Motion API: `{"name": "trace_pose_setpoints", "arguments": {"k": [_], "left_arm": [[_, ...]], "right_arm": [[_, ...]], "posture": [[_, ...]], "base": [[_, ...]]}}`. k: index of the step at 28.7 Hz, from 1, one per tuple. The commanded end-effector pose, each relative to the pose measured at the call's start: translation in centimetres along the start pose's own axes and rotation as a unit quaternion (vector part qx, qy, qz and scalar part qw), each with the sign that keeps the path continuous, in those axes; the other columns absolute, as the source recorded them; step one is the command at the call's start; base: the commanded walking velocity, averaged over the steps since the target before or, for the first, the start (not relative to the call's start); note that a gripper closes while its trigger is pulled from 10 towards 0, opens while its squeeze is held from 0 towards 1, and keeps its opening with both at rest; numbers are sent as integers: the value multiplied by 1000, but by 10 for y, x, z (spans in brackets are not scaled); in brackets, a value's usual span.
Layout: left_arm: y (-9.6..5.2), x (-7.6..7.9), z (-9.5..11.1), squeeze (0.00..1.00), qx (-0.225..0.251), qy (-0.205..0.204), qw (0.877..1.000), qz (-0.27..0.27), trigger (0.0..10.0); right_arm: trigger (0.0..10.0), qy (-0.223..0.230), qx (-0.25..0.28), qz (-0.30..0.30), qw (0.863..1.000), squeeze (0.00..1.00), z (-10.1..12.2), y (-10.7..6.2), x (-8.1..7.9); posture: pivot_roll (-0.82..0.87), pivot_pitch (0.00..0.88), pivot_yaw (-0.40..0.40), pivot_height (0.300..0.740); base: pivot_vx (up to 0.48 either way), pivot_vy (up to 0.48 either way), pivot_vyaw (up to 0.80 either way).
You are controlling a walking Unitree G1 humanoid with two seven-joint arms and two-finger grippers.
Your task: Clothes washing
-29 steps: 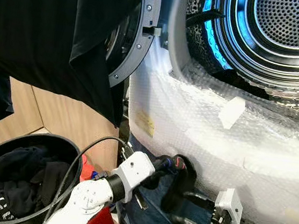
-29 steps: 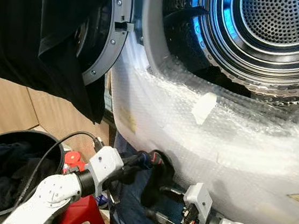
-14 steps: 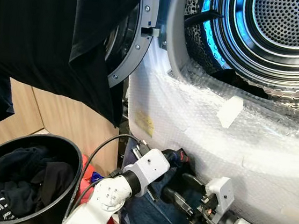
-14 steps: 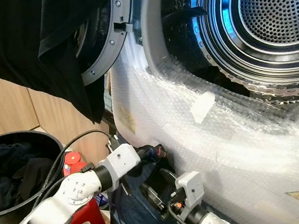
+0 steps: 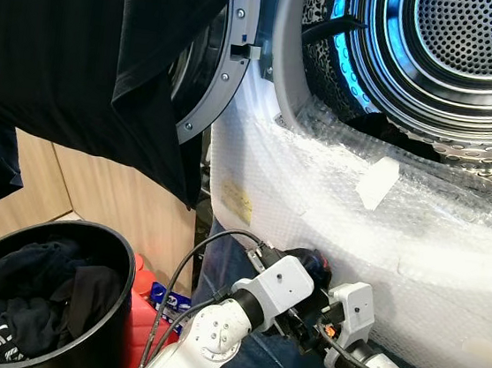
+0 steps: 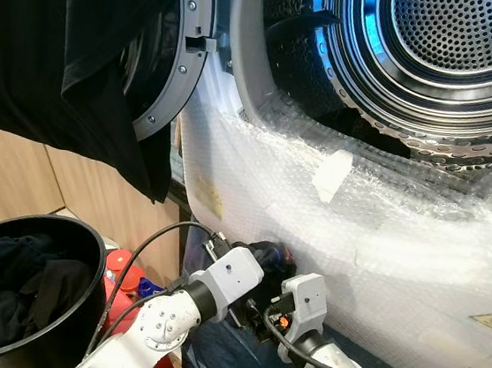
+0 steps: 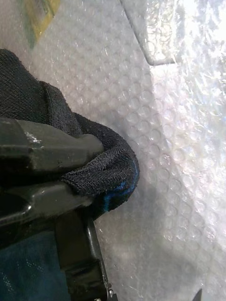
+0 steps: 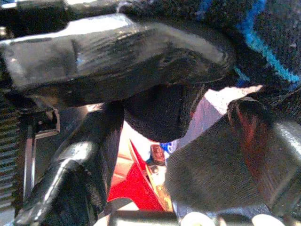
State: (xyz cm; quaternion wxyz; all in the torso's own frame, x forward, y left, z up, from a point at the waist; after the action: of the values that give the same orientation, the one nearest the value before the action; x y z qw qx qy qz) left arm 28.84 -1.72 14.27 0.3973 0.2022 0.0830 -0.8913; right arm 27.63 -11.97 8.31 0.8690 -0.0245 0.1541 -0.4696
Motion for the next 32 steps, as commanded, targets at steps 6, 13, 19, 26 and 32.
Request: {"name": "trace_pose_setpoints", "arguments": {"k": [6,13,19,26,32], "left_arm": [[4,4,11,0,29,-11,999,-5,10000],[7,7,16,0,44,-16,999,-9,10000],[9,9,19,0,50,-18,999,-10,10000],[11,10,20,0,53,-19,998,-10,10000],[12,9,20,0,54,-20,998,-7,10000]], "right_arm": [[10000,45,26,-13,999,0,11,3,0],[2824,68,34,-24,997,0,11,5,1],[0,86,47,-26,995,0,15,8,0],[0,100,56,-28,993,0,18,8,1],[0,103,60,-27,992,0,20,8,2]], "posture": [[2,0,-15,740],[-6,0,-14,740],[-12,0,-12,740],[-13,0,-13,740],[-13,0,-16,740]], "base": [[0,0,0],[0,0,0],[0,0,0],[0,0,0],[0,0,0]]}}
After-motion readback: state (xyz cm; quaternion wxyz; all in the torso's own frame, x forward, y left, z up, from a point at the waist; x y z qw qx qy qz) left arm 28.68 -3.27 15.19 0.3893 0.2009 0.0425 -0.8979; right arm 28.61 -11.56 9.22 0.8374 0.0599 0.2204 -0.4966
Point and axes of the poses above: a point about 5 cm out from each wrist's last joint towards the gripper, its own y axis pointing out of the wrist towards the gripper, its own z axis along the axis of the wrist's last joint, x = y × z, the point moved 3 cm from there along y, pointing out of the wrist towards the gripper, and after that the axes turned 3 degrees about y, right-handed, at the moved point
